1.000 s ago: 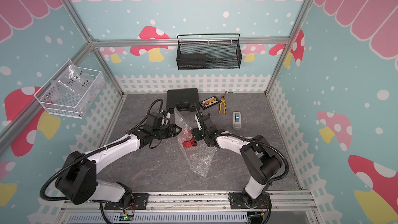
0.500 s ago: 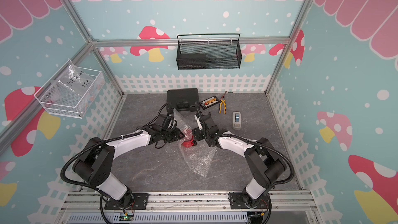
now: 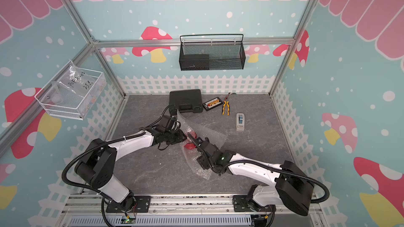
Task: Wrap mugs in bubble wrap
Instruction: Wrap the mug in bubble wrap.
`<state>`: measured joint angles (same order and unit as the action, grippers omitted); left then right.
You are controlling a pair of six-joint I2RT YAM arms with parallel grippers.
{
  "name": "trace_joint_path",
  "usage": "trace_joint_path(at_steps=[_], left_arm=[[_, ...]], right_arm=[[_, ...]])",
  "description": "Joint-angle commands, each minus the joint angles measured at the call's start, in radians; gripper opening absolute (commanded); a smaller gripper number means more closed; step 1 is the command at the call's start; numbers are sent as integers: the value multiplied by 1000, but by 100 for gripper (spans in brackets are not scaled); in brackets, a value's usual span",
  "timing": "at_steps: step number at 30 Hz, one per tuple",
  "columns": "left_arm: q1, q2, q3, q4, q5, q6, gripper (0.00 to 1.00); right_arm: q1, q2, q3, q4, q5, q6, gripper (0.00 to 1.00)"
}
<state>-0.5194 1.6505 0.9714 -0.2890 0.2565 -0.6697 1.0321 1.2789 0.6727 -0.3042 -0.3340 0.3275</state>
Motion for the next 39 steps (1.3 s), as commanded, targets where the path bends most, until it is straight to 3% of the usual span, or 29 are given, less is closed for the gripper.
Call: trace_joint_path(at_steps=[1,7,20,32,39], left_arm=[[-5,11,22,-53,-18,-6,39],[-4,13,34,-68,-13,-7,39],[-6,17,32,-73,-9,-4,38],[-16,28,36,-83,-8,15,38],[-15,33,39,-95,-23,29,36]], right_arm=[[92,-22,-44,9,173,27,81],[200,14,-77,29,158,47,81],[202,110,-151,74,56,87,69],[145,122,-110,58,54,72,4],[97,57,129,-85,94,-40,0]])
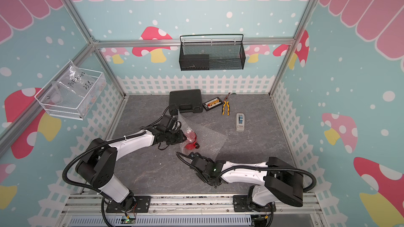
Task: Wrap mugs in bubble wrap
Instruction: Wrap the mug in bubble wrap.
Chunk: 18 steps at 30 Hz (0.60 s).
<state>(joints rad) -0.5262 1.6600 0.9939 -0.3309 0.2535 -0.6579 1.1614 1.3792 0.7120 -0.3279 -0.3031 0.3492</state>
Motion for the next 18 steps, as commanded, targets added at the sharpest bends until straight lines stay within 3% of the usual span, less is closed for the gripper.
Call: trace_joint_path(at_steps=[1,7,10,18], left_arm=[[-10,27,18,-53,-19,20,36],[-21,39,25,-43,-18,49,34],[-26,44,25,-42,-15,70,33],[-35,33,6,8,17,101,32]], right_arm=[[-64,-52,123,-66,58,-73,0],[-251,-28,245,17,-51,-109,0],[-303,43,296,89,-143,-99,0],[-381,205,370,203,-223,-56,0]])
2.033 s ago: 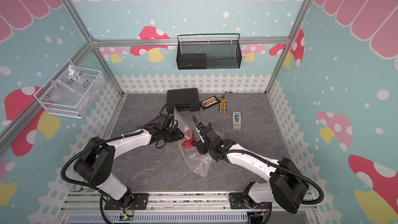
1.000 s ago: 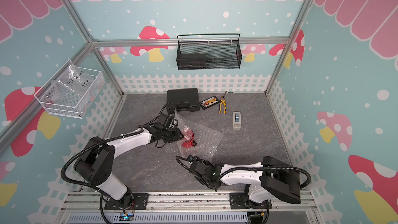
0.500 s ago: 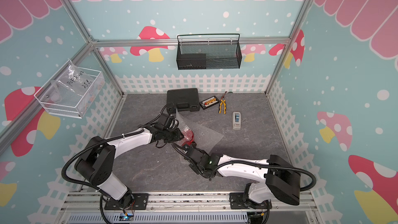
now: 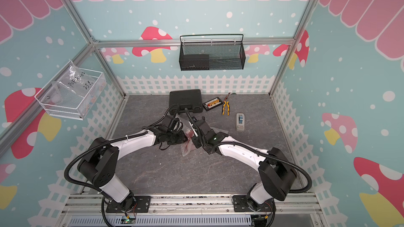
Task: Wrap mugs in bubble wrap
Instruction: Wrap the mug in bubble wrap.
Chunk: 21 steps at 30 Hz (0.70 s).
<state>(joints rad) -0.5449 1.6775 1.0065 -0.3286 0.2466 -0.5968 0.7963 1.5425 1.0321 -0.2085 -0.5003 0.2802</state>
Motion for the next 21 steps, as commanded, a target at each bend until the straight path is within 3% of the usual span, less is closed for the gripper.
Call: trace_joint_path(at_steps=[1,10,16,21], left_arm=[[-17,15,-8,14,33,42,32],[-23,-20,-45,94,80,62,32],[-24,-54,-58,134,87,57,32],[-27,-69,-65,154,93,59,32]], right_arm=[[-17,71,63,83,-39,15,0],[-19,217,97,110,-120,60,2],[-19,201,55,112,-89,65,25],[-19,198,27,112,-16,71,32]])
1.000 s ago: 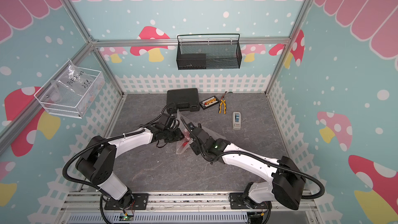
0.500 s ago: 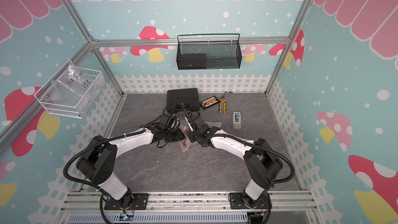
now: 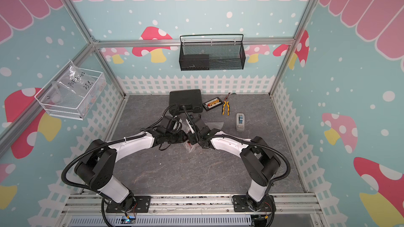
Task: Wrap mugs in bubble wrap
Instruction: Wrap the mug in bubble wrap.
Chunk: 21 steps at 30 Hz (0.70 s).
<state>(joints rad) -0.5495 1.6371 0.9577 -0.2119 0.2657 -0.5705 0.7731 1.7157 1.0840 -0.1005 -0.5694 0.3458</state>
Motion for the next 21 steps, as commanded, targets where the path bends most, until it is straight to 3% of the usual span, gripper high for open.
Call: trace_joint_path(at_steps=[1,6,16,21], left_arm=[[-23,-31,-16,37,73,34,32],[-23,-47,-29,47,82,41,35],[-23,-56,-48,99,89,31,38],[-23,-23,-27,39,35,24,36]], right_arm=[[4,25,-27,5,58,5,32],[3,27,-18,35,5,28,17],[-4,23,-26,110,-90,128,16],[-11,-44,-38,135,-38,135,16]])
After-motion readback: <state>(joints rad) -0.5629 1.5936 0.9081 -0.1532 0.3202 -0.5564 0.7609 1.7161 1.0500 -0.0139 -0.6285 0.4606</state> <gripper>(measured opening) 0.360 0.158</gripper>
